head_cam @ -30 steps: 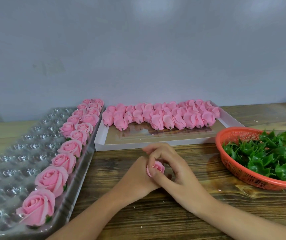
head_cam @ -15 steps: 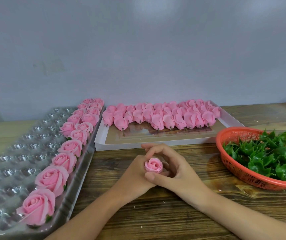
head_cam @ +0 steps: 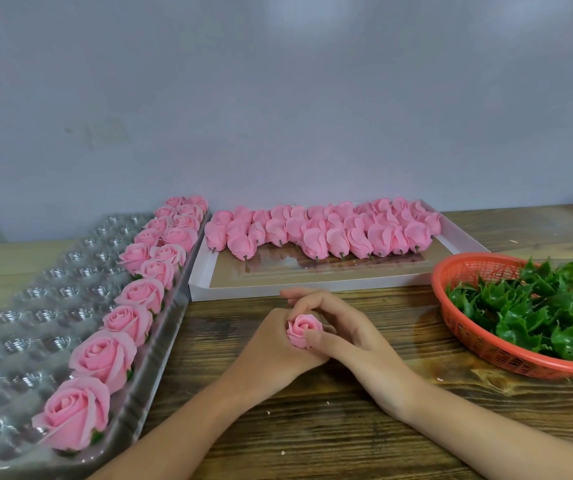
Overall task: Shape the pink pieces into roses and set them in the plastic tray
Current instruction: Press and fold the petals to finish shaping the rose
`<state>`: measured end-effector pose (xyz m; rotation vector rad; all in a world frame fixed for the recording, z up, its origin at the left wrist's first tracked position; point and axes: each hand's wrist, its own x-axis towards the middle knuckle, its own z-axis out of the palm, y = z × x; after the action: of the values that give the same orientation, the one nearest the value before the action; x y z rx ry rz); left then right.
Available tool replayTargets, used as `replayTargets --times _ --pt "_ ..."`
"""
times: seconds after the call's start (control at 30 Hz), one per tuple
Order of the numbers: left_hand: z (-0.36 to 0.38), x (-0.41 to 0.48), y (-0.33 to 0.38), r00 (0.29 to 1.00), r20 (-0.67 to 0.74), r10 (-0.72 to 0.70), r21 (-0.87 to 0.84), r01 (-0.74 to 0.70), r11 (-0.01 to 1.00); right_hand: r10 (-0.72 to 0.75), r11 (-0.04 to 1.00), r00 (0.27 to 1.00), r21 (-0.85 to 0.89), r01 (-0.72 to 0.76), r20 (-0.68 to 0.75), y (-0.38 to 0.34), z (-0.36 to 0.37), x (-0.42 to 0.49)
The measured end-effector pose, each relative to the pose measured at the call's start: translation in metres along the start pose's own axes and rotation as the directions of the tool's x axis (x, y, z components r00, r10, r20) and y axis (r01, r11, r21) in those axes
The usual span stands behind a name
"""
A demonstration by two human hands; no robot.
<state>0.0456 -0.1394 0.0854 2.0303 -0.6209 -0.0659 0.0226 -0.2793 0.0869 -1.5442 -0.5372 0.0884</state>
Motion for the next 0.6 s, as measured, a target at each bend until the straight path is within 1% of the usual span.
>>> replayTargets --times 0.07,0.17,0.23,0.4,0.6 --pt "-0.0003 -0.0001 -0.0006 0.999 -0.035 -0.023 -0.023 0.023 0.999 0.011 1.0 1.0 0.001 -0.011 -0.018 0.0015 -0.0001 0.0008" --pt "-0.0009 -0.0003 0.0016 0.997 -0.073 -0.028 0.007 0.028 1.0 0.012 1.0 1.0 -0.006 -0.012 -0.011 0.0024 -0.0007 0.0011" --pt "-0.0014 -0.0011 0.0032 0.996 -0.09 -0.025 -0.028 0.022 0.999 0.015 1.0 1.0 0.01 -0.015 -0.005 0.0024 -0.0016 0.001" --pt "-0.0017 -0.0025 0.0035 0.994 -0.099 -0.042 -0.072 0.035 0.997 0.026 0.999 1.0 0.024 -0.026 0.005 0.0021 -0.0022 0.001" --pt "-0.0024 -0.0029 0.0028 0.995 -0.084 -0.056 -0.062 0.051 0.997 0.043 0.998 0.999 0.05 -0.043 0.015 0.0046 -0.0033 0.0015"
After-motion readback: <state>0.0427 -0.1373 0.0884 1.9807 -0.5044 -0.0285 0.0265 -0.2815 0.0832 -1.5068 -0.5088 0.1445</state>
